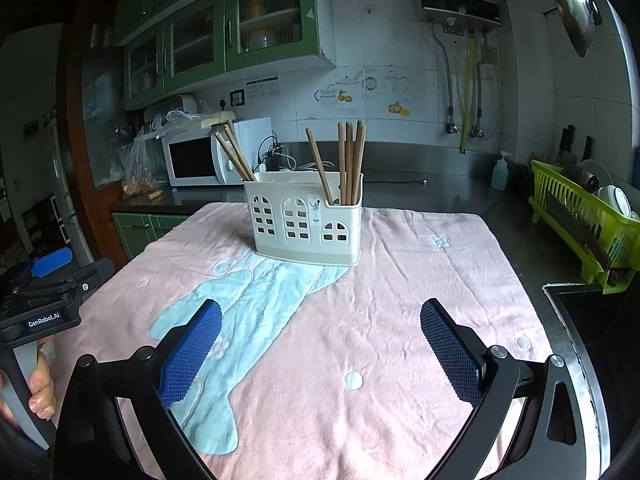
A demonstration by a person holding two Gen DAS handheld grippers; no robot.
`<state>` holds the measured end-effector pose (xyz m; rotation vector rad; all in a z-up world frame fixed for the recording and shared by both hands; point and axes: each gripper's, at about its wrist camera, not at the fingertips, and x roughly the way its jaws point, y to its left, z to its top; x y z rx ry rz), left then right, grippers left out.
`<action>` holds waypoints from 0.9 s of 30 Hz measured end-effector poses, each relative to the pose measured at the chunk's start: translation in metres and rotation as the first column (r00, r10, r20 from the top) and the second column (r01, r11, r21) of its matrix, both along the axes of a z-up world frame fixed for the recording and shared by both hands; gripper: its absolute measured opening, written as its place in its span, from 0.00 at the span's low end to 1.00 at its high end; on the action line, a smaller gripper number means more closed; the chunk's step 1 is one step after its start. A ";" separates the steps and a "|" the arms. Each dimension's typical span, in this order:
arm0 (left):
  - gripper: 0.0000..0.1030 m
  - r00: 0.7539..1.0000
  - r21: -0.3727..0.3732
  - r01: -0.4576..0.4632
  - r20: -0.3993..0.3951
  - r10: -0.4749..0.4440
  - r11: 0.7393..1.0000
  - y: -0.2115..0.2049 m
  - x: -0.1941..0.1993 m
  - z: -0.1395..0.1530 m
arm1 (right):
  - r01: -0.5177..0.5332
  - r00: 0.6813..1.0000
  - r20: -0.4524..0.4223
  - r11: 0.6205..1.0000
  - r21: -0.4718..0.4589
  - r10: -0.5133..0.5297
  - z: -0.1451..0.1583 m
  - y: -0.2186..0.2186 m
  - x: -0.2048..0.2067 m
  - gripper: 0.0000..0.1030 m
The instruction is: Organize utensils
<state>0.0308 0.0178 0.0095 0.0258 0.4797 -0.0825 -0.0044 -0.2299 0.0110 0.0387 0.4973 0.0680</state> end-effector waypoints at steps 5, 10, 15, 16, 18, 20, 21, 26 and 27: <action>0.96 1.000 0.002 -0.007 -0.008 0.007 1.000 0.001 0.001 -0.002 | -0.003 1.000 -0.004 1.000 -0.001 0.003 0.000 0.001 0.001 0.93; 0.96 1.000 0.008 -0.014 -0.005 0.014 1.000 0.002 0.000 -0.003 | -0.009 1.000 -0.006 1.000 -0.005 0.009 -0.002 0.003 0.002 0.93; 0.96 1.000 -0.001 -0.017 -0.001 0.017 1.000 0.004 -0.001 -0.003 | -0.013 1.000 -0.008 1.000 -0.003 0.013 -0.002 0.005 0.001 0.93; 0.96 1.000 -0.004 -0.016 -0.002 0.016 1.000 0.004 -0.002 -0.002 | -0.013 1.000 -0.006 1.000 -0.003 0.013 -0.002 0.005 0.001 0.93; 0.96 1.000 -0.004 -0.017 -0.003 0.017 1.000 0.005 -0.001 -0.002 | -0.017 1.000 -0.005 1.000 -0.003 0.017 -0.002 0.006 0.000 0.93; 0.96 1.000 0.000 -0.019 -0.004 0.019 1.000 0.005 -0.001 -0.003 | -0.017 1.000 -0.004 1.000 -0.004 0.017 -0.001 0.006 0.001 0.93; 0.96 1.000 -0.001 -0.017 -0.004 0.017 1.000 0.005 -0.001 -0.003 | -0.017 1.000 -0.003 1.000 -0.004 0.017 -0.001 0.006 0.001 0.93; 0.96 1.000 -0.001 -0.010 -0.005 0.010 1.000 0.003 -0.002 -0.004 | -0.015 1.000 -0.003 1.000 -0.003 0.015 -0.001 0.007 0.001 0.93; 0.96 1.000 0.002 -0.007 -0.005 0.007 1.000 0.003 -0.002 -0.004 | -0.015 1.000 -0.003 1.000 -0.002 0.015 -0.001 0.007 0.001 0.93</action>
